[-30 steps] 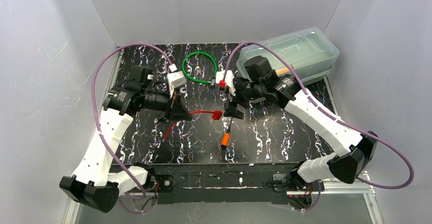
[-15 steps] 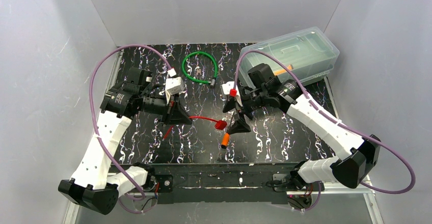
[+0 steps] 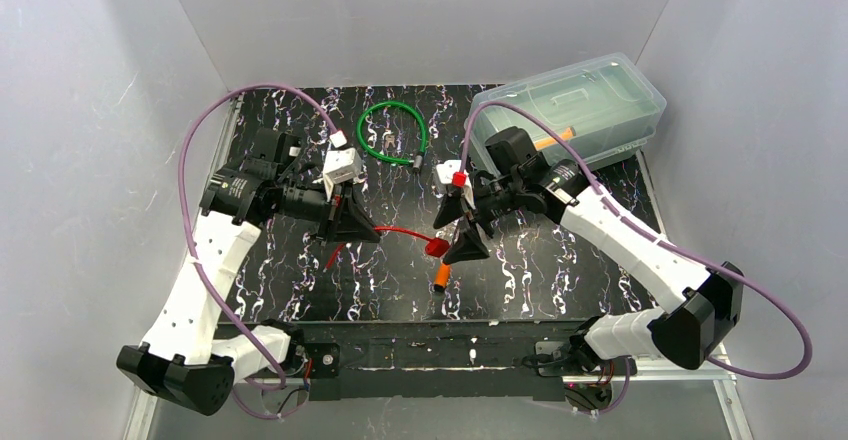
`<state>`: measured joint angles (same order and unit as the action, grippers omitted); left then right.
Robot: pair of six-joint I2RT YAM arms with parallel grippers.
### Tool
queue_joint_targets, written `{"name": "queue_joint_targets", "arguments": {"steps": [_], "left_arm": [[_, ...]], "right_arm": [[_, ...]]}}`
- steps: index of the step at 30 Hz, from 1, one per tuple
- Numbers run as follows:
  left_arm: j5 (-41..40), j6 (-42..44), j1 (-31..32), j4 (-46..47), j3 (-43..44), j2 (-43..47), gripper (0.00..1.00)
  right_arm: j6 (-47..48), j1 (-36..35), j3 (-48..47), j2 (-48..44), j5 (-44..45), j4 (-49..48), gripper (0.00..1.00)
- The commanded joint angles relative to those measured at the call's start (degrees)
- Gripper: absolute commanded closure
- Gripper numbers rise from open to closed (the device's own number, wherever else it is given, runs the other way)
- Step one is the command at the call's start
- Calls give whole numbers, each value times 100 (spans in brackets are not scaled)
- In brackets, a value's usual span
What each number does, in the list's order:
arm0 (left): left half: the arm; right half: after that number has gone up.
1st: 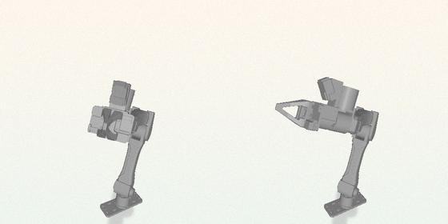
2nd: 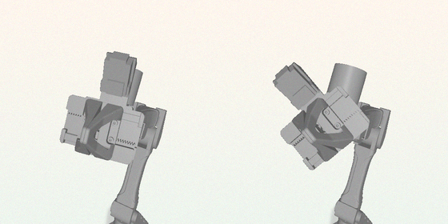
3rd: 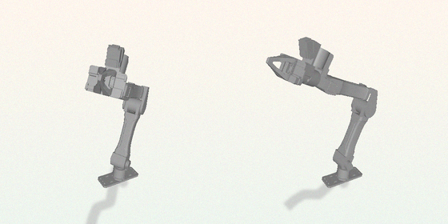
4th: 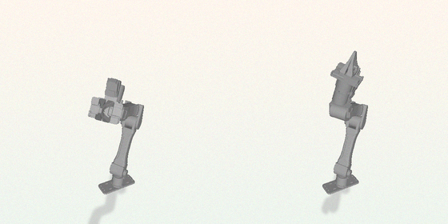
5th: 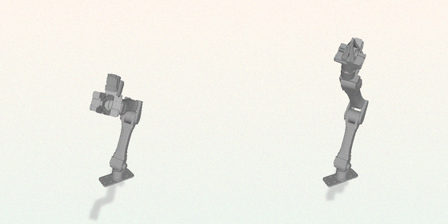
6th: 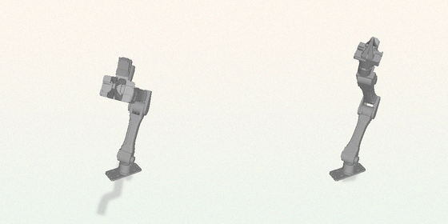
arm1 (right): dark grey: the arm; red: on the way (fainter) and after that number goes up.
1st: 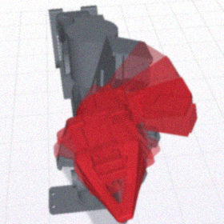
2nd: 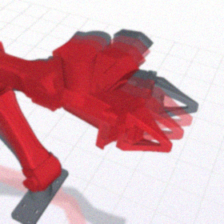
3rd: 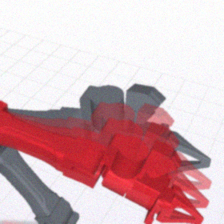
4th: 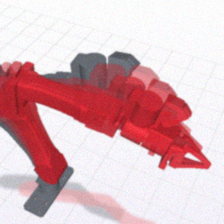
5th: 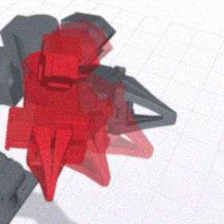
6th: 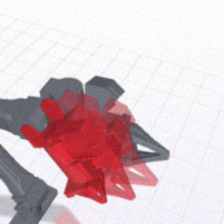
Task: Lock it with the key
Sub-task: Lock the lock.
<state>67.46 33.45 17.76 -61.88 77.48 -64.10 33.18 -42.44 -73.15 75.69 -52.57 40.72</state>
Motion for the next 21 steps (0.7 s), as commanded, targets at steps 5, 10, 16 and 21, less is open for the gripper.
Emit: {"name": "queue_joint_targets", "arguments": {"steps": [5, 10, 16, 21], "left_arm": [[433, -98, 24, 260, 193, -93, 100], [314, -92, 21, 323, 105, -95, 100], [101, -287, 25, 590, -46, -14, 100], [-435, -647, 24, 1080, -315, 133, 100]], "right_arm": [[228, -10, 139, 216, -654, -178, 28], [500, -6, 142, 246, -814, -34, 46], [562, -1, 290, 115, -866, -29, 69], [398, -1, 329, 41, -879, -105, 96]]}}
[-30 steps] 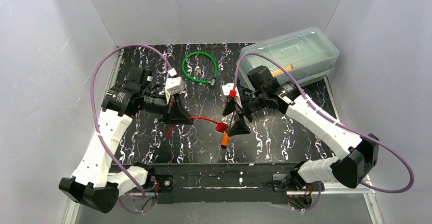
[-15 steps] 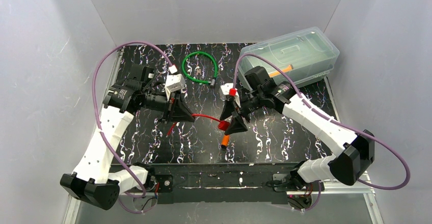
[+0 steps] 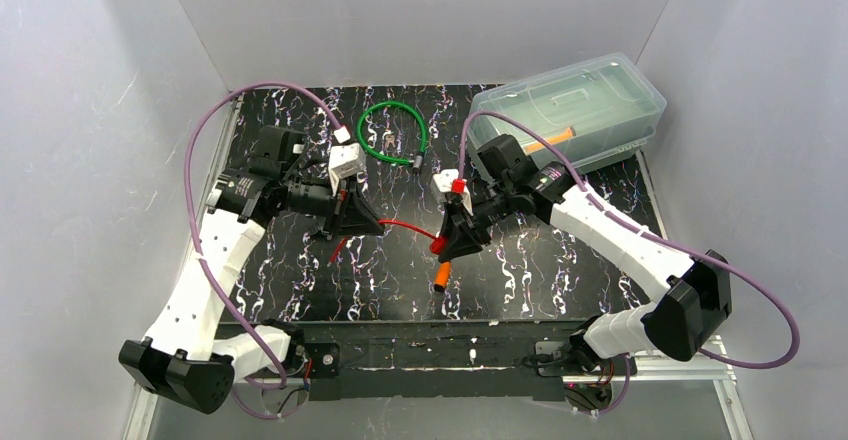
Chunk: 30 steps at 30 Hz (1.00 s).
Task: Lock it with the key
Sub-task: Lock the lock.
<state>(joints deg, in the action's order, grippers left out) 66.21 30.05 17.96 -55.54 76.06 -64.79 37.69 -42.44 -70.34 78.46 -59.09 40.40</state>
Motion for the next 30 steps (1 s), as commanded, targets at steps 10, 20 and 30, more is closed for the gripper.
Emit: {"name": "queue_joint_targets", "arguments": {"steps": [10, 20, 30], "left_arm": [[-2450, 666, 3, -645, 439, 143, 33], [-3863, 2050, 3, -1393, 459, 176, 33], [-3802, 2258, 5, -1632, 296, -78, 50]], "right_arm": [[-890, 68, 326, -583, 535, -669, 99], [-799, 78, 282, -552, 720, -379, 99], [-807, 78, 258, -586, 769, -367, 99]]}}
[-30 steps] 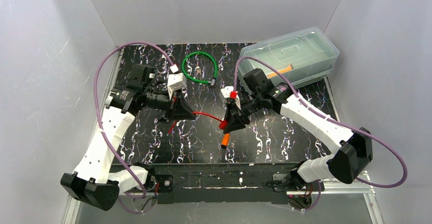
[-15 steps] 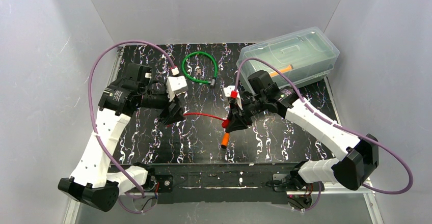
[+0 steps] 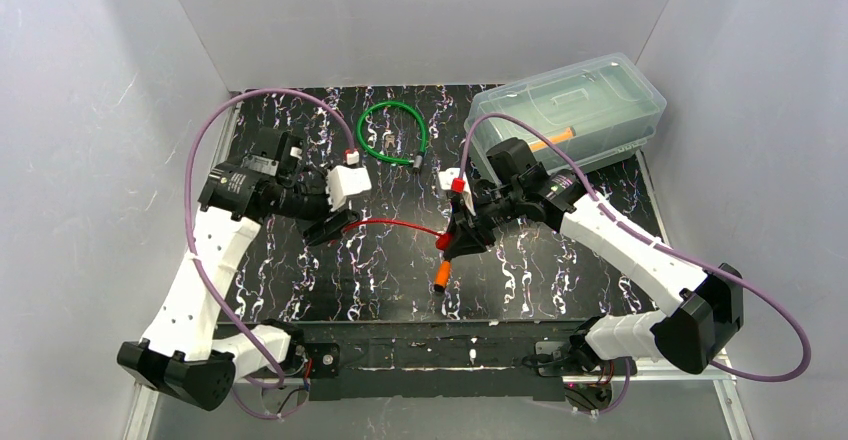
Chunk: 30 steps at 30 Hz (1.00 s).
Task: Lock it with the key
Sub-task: Lock the lock.
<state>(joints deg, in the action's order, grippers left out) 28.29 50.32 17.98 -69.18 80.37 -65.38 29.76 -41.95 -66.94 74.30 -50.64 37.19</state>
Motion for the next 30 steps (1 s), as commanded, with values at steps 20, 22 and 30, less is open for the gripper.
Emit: {"name": "queue_joint_targets", "arguments": {"steps": [20, 22, 30], "left_arm": [[1908, -1160, 1, 269, -58, -9, 100], [2172, -2108, 4, 1025, -250, 155, 100], [2703, -5368, 4, 4109, -1439, 629, 100]], "right_arm": [[-665, 64, -124, -112, 113, -796, 99], [-1157, 69, -71, -32, 87, -1410, 99], [-2562, 65, -27, 357, 40, -3185, 99]]}}
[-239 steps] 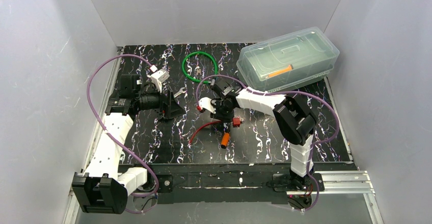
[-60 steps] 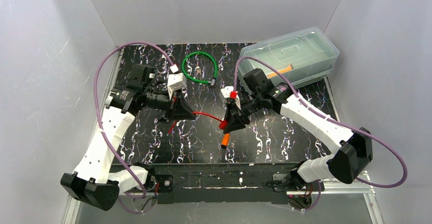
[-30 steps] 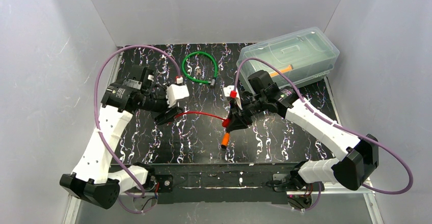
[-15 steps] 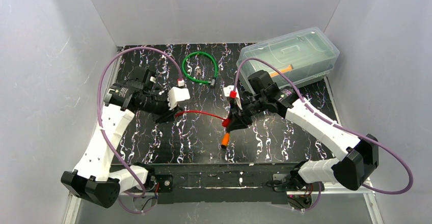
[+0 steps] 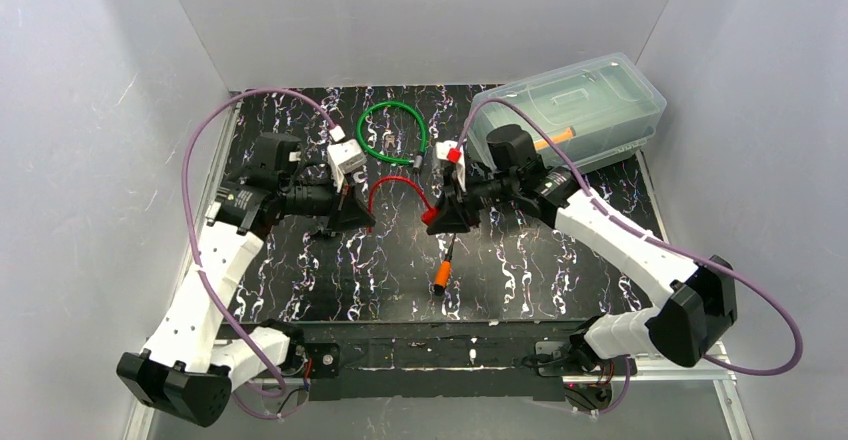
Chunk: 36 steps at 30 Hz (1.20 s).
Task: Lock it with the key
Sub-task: Lock the lock.
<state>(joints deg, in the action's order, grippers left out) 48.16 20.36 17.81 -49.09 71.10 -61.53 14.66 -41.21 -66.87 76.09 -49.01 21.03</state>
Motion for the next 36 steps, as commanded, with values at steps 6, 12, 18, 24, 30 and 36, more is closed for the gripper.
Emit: {"name": "queue_joint_targets", "arguments": {"steps": [6, 12, 18, 24, 30, 36], "left_arm": [[676, -3836, 8, 3774, -731, 162, 100], [698, -4211, 14, 4045, -546, -6, 100], [742, -4595, 28, 4432, -528, -143, 100], [774, -4692, 45, 4581, -502, -247, 100], [809, -4725, 49, 4618, -489, -278, 100], [985, -4691, 103, 4680, -751, -195, 100]], "right_arm": [[-2182, -9, 222, 414, -393, -2900, 99], [-2658, -15, 240, 600, -475, -3579, 99], [-2815, -30, 288, 627, -499, -3769, 99], [-2452, -97, 248, 588, -533, -3354, 99], [-2060, -150, 254, 535, -494, -2903, 99], [-2040, -150, 192, 533, -425, -2851, 99]]}}
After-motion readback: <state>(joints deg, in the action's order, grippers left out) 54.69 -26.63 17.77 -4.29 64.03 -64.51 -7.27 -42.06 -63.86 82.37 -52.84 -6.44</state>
